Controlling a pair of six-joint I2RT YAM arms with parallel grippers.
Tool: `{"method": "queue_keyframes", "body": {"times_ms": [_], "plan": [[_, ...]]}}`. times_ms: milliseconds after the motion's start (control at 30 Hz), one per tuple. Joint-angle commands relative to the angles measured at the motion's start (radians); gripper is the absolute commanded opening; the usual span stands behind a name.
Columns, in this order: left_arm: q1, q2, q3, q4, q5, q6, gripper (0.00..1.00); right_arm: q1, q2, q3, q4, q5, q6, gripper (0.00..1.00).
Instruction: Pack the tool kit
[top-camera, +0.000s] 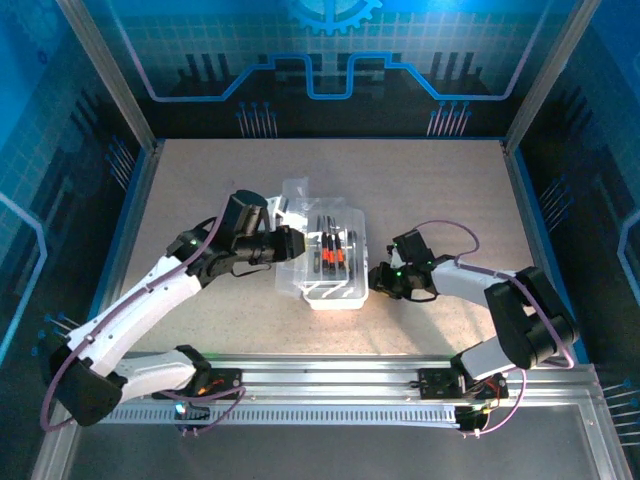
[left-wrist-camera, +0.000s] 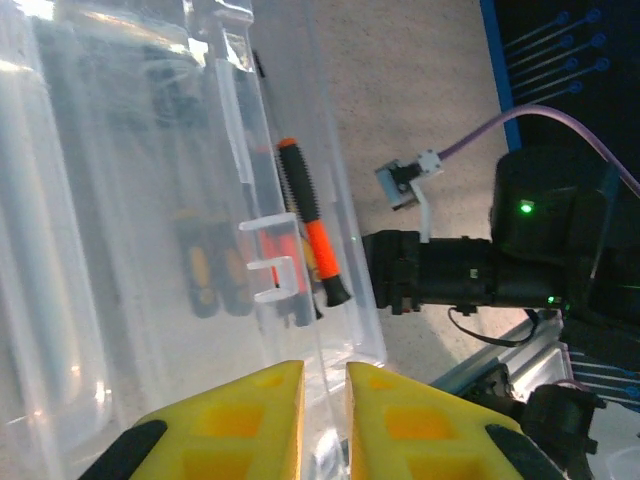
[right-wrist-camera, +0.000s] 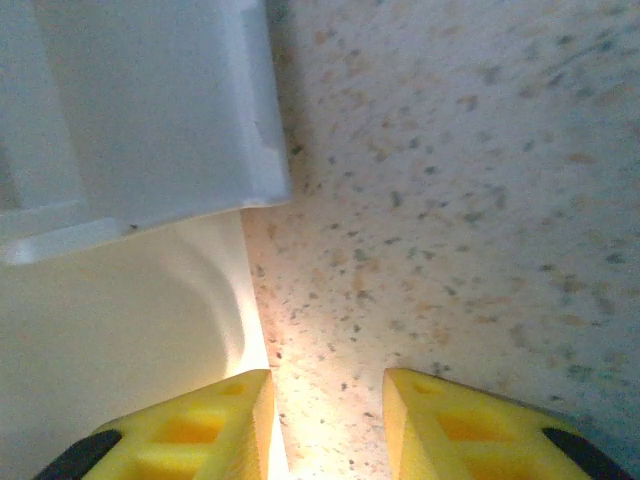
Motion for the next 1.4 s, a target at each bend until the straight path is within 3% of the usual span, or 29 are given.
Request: {"method": "queue_keyframes", "body": {"times_ms": [0, 233, 600, 833, 1200, 1300, 1367], "plan": [[-0.032, 0.038, 0.018, 0.014, 0.039, -0.025, 0.18, 0.034, 0.012, 0.016, 0.042, -0.104, 0.016, 0.35], [-0.091, 0.099, 0.030, 0.074, 0.051, -0.050, 0.21, 0.034, 0.005, 0.018, 0.031, -0.098, 0.011, 0.35], [-0.131, 0.139, 0.057, 0.138, 0.061, -0.042, 0.48, 0.023, -0.015, 0.019, 0.019, -0.092, 0.003, 0.35], [-0.133, 0.128, 0.085, 0.121, 0.022, -0.026, 0.54, 0.016, -0.033, 0.017, 0.004, -0.084, -0.004, 0.35], [-0.162, 0.265, 0.155, 0.237, 0.125, -0.050, 0.49, -0.003, -0.090, 0.006, -0.044, -0.062, -0.024, 0.36], [-0.162, 0.242, 0.172, 0.202, 0.072, -0.012, 0.52, -0.035, -0.121, -0.015, -0.053, -0.066, -0.029, 0.36], [-0.159, 0.224, 0.179, 0.133, -0.022, 0.023, 0.63, -0.049, -0.138, -0.025, -0.063, -0.072, -0.036, 0.36]]}}
